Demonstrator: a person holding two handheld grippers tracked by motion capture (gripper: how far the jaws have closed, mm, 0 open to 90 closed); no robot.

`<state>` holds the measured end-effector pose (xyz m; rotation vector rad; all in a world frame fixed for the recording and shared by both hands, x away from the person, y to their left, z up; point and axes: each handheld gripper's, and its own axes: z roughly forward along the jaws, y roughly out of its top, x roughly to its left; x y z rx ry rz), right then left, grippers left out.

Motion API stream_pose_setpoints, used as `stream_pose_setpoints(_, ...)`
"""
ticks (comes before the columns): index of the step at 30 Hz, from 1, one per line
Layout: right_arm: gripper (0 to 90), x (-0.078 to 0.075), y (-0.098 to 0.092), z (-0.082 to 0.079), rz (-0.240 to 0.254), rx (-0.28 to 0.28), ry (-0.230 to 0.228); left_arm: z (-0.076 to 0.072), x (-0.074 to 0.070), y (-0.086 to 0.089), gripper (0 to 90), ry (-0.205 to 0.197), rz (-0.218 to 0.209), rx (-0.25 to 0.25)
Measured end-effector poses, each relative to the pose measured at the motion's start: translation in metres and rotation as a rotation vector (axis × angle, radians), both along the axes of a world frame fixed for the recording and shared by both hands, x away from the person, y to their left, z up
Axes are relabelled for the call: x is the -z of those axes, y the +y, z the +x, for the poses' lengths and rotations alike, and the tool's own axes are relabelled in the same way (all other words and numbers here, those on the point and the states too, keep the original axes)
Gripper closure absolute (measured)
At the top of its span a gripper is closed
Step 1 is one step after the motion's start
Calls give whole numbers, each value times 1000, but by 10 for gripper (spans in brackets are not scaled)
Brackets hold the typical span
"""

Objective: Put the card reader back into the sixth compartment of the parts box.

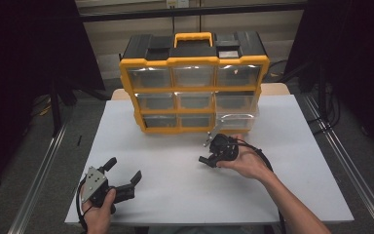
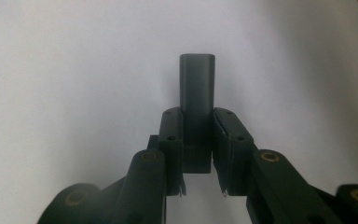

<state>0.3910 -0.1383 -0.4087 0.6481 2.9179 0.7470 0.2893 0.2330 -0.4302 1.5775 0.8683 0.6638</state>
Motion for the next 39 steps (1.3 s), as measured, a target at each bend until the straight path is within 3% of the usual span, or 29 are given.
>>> stream_pose_setpoints(8,738,-3,-7,-11,20,43,-25,0,0,0,23,0,-1,1)
stream_pose_setpoints(16,738,-19,-17,-18,115,70,-54,0,0,-1,23,0,0,5)
stream_pose_setpoints(30,738,-45,-33,-24,248,57,-83,0,0,-1,23,0,-5,9)
stream_pose_setpoints(39,738,-56,-41,-27,287,47,-100,0,0,-1,23,0,-2,8)
